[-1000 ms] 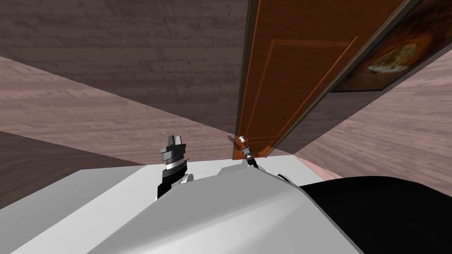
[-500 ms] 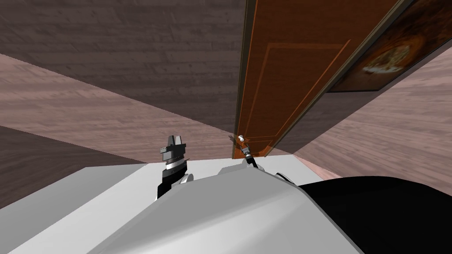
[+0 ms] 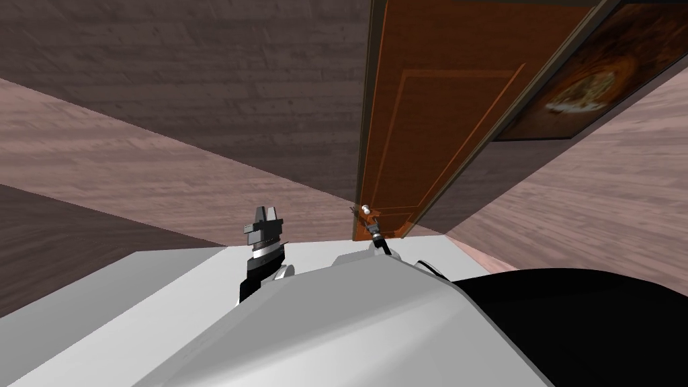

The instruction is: Pull the door open

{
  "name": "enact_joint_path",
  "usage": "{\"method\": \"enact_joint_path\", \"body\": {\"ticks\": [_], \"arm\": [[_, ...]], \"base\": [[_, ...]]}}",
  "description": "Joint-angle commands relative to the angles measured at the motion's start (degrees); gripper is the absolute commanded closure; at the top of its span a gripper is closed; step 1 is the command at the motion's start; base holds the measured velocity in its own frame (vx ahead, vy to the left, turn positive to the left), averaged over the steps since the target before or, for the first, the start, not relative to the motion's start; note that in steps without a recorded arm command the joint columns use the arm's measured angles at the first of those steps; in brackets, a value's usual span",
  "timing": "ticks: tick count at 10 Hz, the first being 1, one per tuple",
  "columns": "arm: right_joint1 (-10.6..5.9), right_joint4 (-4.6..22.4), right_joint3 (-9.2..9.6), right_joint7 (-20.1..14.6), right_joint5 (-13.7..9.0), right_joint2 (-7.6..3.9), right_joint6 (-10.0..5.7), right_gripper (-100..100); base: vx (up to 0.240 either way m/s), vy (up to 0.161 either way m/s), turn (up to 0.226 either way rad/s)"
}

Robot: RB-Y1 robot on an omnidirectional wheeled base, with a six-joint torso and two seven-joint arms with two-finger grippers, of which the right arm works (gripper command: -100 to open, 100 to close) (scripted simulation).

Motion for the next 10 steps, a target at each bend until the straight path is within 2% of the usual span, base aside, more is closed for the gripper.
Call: {"method": "enact_joint_path", "body": {"ticks": [1,3,5,6,10], "arm": [[-0.40,-0.1,0.36,-2.9,-0.9,0.05,0.56,-100],[-0.76,-0.1,0.62,-5.0,-1.5,0.12,0.84,-100],[-1.46,0.0,1.12,-8.7,-2.6,0.24,1.40,-100],[-1.46,0.0,1.12,-9.2,-2.6,0.24,1.40,-100],[-2.48,0.2,1.85,-15.7,-4.3,0.42,2.20,-100]], "base": [[-0.047,-0.020,0.009],[-0.059,-0.023,0.013],[-0.044,-0.017,0.012],[-0.034,-0.019,0.008],[-0.042,-0.018,0.009]]}}
